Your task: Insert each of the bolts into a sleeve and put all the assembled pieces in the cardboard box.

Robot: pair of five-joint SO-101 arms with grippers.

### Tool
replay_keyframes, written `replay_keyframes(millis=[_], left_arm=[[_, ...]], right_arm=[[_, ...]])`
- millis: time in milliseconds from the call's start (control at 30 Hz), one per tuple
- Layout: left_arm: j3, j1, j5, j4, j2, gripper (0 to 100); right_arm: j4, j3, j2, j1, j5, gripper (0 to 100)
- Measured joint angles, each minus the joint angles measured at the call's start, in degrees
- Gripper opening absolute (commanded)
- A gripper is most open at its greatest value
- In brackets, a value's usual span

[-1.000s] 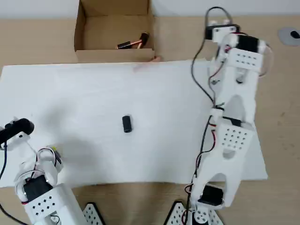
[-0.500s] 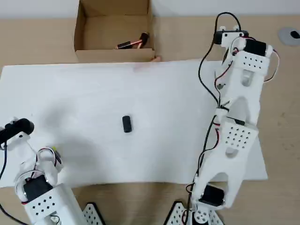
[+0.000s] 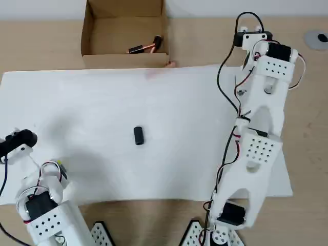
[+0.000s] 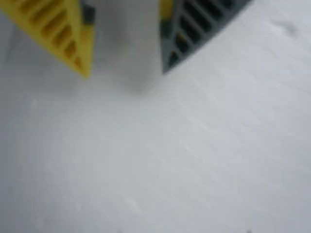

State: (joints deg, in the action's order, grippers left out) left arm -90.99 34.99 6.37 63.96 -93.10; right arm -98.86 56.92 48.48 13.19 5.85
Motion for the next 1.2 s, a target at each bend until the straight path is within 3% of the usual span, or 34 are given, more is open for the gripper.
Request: replay_keyframes(millis=[267, 567, 967, 1200], left_arm=[[0.0, 0.0, 0.0, 0.0, 0.0, 11], [0.0, 0.0, 0.0, 0.0, 0.0, 11], [0.0, 0.0, 0.0, 0.0, 0.0, 11], [0.0, 0.0, 0.0, 0.0, 0.0, 11]], right_arm=[[-2.73, 3.16, 0.0, -1.93, -1.41, 28.4], [-2.73, 3.25, 0.97, -26.64, -4.48, 28.4], [-2.73, 4.75, 3.52, -27.78, -4.92, 28.4], [-2.73, 4.75, 3.43, -37.19, -7.82, 28.4]])
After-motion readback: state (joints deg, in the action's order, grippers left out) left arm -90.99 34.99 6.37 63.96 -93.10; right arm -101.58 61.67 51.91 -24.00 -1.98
